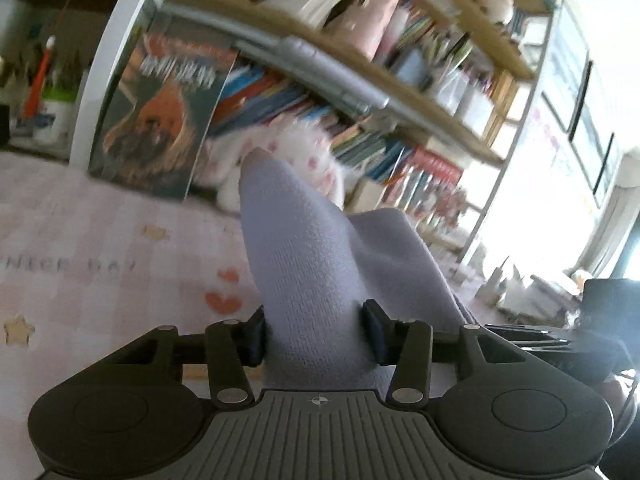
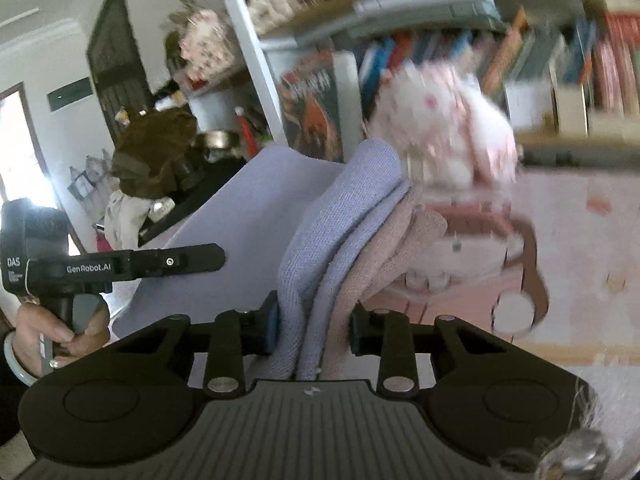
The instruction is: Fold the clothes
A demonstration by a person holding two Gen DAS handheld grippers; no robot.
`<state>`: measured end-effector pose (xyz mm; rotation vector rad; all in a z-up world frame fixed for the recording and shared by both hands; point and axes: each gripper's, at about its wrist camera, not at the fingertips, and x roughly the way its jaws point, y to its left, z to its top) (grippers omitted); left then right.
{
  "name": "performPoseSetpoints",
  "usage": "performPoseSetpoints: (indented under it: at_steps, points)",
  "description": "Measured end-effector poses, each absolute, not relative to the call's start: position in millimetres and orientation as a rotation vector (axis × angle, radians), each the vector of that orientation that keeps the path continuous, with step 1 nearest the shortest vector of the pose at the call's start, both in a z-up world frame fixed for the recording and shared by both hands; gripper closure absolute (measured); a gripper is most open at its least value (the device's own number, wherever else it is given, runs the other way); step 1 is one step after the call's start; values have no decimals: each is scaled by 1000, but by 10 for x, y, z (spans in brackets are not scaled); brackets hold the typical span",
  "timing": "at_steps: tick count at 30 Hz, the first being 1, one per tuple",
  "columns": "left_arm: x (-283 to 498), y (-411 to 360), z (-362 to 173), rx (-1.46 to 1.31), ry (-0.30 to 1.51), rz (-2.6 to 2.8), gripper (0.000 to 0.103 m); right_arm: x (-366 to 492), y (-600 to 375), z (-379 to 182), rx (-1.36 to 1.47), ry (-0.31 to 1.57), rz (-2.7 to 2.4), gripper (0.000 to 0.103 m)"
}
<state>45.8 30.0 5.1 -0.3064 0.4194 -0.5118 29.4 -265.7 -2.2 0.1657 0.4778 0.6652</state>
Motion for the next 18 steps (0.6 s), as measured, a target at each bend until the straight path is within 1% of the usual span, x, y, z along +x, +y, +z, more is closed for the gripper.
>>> performPoseSetpoints:
  at_steps: [2, 11, 18]
  points:
    - [445, 340, 115, -319, 394, -521, 57, 266, -2648, 57, 148, 435, 664, 73]
    - [442, 452, 327, -307, 327, -514, 56, 300, -2489, 324, 92, 354, 669, 73]
    - [547, 558, 387, -314, 305, -501, 56, 388, -2337, 402, 69, 321, 648, 73]
